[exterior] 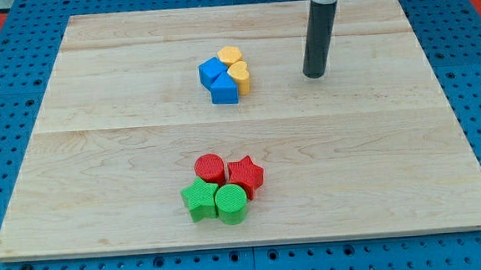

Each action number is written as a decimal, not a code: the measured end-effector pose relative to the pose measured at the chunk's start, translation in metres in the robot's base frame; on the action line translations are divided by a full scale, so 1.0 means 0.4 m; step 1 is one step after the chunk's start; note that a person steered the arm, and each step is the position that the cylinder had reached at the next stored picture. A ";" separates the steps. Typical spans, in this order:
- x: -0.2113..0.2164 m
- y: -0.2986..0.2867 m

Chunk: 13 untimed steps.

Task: Move the blue cube along with the blue triangle down a bit

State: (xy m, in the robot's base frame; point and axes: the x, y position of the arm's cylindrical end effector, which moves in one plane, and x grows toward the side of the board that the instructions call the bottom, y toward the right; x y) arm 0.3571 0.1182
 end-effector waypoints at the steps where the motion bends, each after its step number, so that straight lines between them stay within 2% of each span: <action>1: -0.114 0.002; 2: -0.159 -0.065; 4: -0.198 -0.305; 5: -0.218 -0.340; 10: -0.222 -0.447; 11: -0.123 -0.468; 13: -0.035 -0.325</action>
State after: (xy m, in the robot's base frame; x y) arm 0.3431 -0.0118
